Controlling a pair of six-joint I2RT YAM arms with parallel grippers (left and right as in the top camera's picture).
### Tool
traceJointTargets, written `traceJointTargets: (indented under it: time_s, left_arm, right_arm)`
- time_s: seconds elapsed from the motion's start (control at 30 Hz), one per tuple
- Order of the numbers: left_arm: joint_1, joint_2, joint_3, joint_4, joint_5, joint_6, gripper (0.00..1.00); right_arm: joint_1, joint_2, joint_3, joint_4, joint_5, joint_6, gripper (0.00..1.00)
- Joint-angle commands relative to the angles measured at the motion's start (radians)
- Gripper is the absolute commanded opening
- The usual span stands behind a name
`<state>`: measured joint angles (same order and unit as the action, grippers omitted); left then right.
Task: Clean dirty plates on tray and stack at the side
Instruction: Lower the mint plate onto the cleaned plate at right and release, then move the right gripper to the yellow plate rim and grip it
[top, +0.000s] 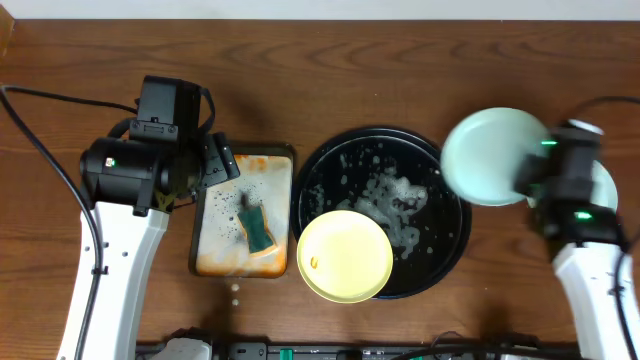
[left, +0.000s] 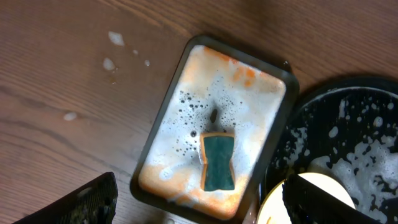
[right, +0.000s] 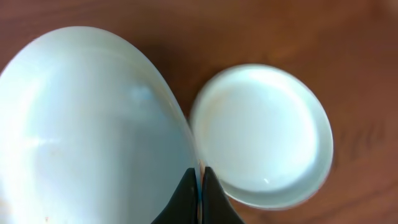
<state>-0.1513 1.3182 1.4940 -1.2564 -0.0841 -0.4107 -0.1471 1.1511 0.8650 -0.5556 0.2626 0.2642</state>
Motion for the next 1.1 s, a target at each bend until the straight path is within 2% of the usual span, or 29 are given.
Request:
traceJointTargets:
  time_s: [0.0,0.17,0.4,0.43,0.5,0.57,0.6,0.67,0.83,1.0,1.07]
  left_arm:
    - [0.004,-0.005,0.002,-0.003,-0.002,0.006,0.86]
    - [0.004,-0.005,0.002,-0.003,-0.002,0.006,0.86]
    - [0.004,-0.005,0.002,-0.003,-0.002,0.006,0.86]
    - [0.004,-0.005,0.002,-0.003,-0.002,0.006,0.86]
    - [0.004,-0.005,0.002,-0.003,-0.002,0.006,0.86]
    - [0.004,-0.005,0.002,-0.003,-0.002,0.006,0.86]
    - [0.004,-0.005,0.002,-0.003,-0.002,0.006,0.86]
    - [0.004,-0.005,0.002,-0.003,-0.002,0.006,0.86]
    - [0.004,-0.005,0.002,-0.003,-0.002,0.006,0.86]
    - [0.004,-0.005,0.002,-0.003,-0.002,0.006,0.86]
    - [0.004,-0.005,0.002,-0.003,-0.002,0.006,0.86]
  right_arm:
    - [-0.199,-0.001,0.013,-0.019,-0.224,0.087,0.01]
    - [-0.43,0.071,0.013,-0.032,-0.227,0.158,0.01]
    - [-0.586,0.221,0.012,0.015,-0.219,0.203,0.01]
    - [-0.592,0.241,0.012,0.029,-0.219,0.203,0.04]
    - [-0.596,0.269,0.012,0.053,-0.249,0.195,0.23]
    - [-0.594,0.274,0.012,0.068,-0.362,0.161,0.33]
    - [-0.591,0.272,0.012,0.077,-0.429,0.138,0.38]
    - [-0.578,0.263,0.012,0.092,-0.572,0.104,0.42]
    - [-0.473,0.23,0.012,0.052,-0.894,0.012,0.42]
    - [-0.23,0.208,0.012,-0.116,-0.92,-0.172,0.42]
    - [-0.096,0.21,0.012,-0.172,-0.876,-0.2,0.43]
